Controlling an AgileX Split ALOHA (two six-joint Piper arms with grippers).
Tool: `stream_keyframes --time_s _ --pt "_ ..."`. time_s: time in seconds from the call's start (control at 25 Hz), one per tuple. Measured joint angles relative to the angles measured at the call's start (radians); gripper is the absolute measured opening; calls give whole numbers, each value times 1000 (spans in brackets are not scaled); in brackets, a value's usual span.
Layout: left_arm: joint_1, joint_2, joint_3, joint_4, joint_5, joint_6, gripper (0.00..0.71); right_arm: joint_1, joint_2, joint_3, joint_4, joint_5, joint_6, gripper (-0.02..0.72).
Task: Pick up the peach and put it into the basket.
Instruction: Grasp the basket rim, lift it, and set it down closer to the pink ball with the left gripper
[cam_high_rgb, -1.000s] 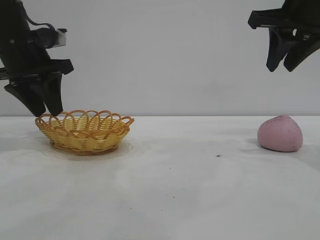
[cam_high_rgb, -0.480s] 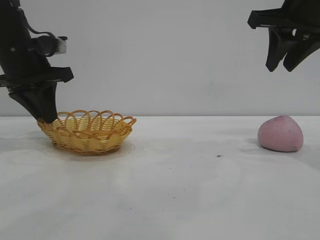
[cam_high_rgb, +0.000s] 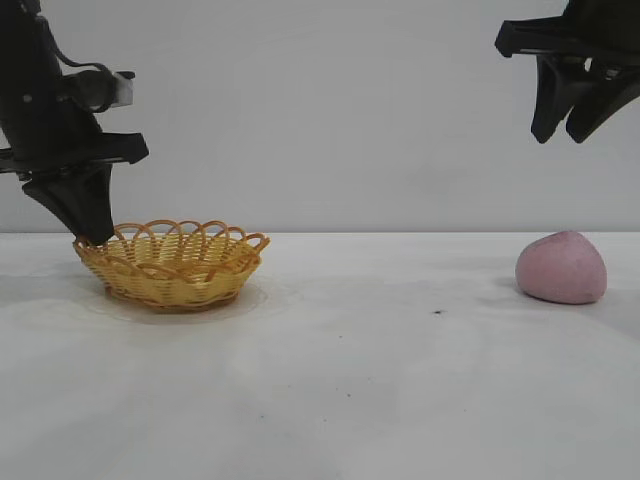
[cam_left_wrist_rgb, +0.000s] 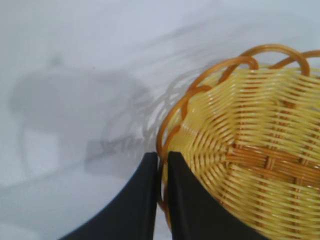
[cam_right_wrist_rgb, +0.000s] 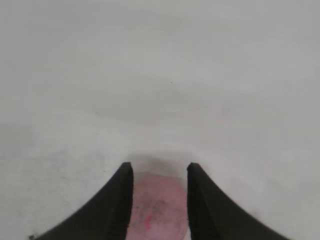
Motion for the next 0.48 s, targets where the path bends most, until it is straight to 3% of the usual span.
stream_keyframes --time_s 0.28,0.48 --pt "0 0 0 -41 18 -135 0 0 0 0 2 0 -2 216" --pt "0 0 0 -166 22 -175 0 0 0 0 2 0 -5 216"
